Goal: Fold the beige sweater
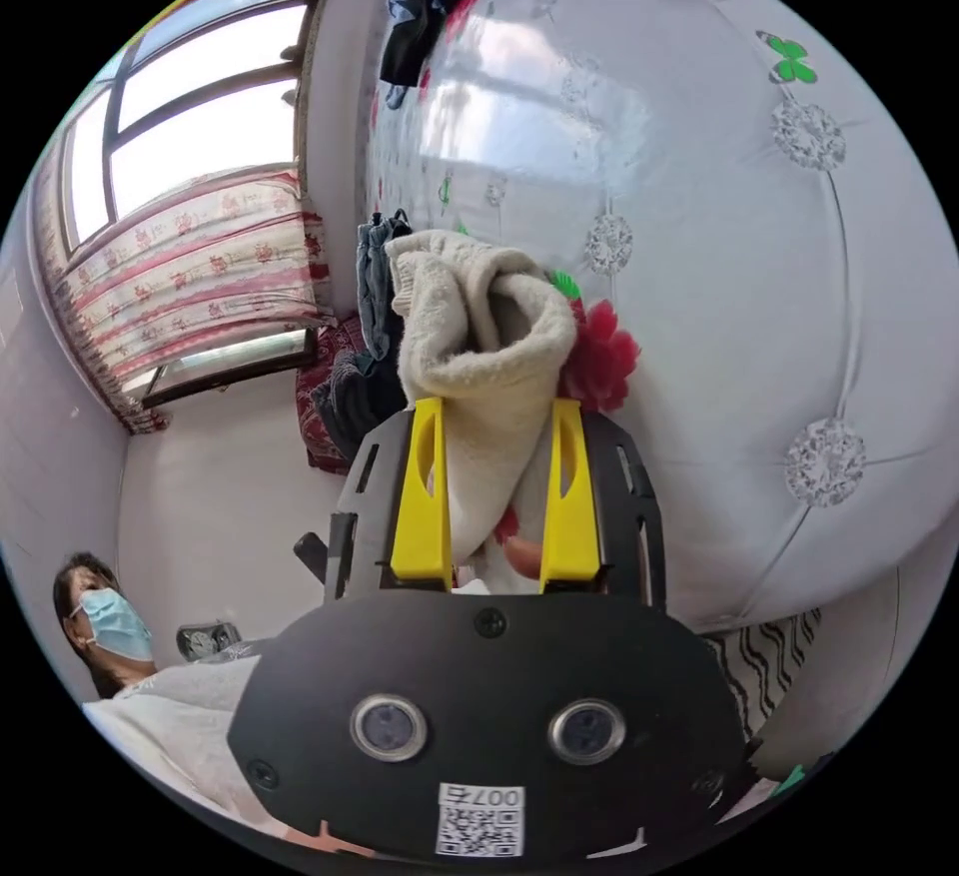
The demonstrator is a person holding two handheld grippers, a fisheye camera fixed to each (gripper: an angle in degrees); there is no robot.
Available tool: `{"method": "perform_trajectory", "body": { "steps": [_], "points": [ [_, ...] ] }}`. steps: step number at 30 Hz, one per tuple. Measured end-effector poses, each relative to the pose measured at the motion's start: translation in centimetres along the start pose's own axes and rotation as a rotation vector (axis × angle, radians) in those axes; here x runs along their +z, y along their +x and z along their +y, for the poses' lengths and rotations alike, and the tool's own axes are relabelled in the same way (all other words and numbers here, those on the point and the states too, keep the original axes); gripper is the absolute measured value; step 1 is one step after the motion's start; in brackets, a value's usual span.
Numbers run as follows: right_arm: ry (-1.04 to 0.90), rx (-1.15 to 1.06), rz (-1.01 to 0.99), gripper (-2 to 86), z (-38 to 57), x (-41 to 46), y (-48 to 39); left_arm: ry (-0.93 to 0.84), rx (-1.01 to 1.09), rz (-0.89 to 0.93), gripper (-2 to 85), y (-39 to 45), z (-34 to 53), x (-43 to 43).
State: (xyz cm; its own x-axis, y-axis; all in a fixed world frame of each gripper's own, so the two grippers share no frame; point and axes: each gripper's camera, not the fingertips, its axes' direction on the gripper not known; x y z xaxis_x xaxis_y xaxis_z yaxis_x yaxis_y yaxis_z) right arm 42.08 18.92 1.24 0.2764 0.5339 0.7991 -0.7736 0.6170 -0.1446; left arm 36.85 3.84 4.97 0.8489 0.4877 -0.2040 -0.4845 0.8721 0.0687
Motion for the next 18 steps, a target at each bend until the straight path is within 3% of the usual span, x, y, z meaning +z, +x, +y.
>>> {"method": "perform_trajectory", "body": {
  "steps": [3, 5, 10, 13, 16, 18],
  "points": [
    [-0.002, -0.110, 0.012, 14.8, 1.9, 0.2, -1.1, -0.080, 0.127, -0.057, 6.0, 3.2, -0.6, 2.6],
    [-0.024, -0.140, 0.021, 15.0, 2.9, 1.2, -1.3, -0.287, 0.128, -0.118, 6.5, 3.7, -0.5, 7.2],
    [-0.060, -0.059, 0.146, 11.5, 4.3, 5.8, 0.5, -0.199, 0.126, -0.111, 5.0, 4.1, -0.8, 4.0],
    [-0.041, 0.012, 0.108, 7.0, 5.0, 7.9, 1.1, -0.149, 0.139, -0.150, 1.1, 4.2, 0.5, 2.1],
    [-0.067, -0.122, 0.194, 3.4, 6.6, 10.3, -2.9, -0.300, 0.153, -0.182, -0.3, 3.3, 1.8, 5.3],
    [-0.114, -0.304, 0.248, 2.3, 8.7, 13.1, -8.9, -0.237, 0.161, -0.154, -0.6, 2.7, 2.2, 5.7]
  ]
}}
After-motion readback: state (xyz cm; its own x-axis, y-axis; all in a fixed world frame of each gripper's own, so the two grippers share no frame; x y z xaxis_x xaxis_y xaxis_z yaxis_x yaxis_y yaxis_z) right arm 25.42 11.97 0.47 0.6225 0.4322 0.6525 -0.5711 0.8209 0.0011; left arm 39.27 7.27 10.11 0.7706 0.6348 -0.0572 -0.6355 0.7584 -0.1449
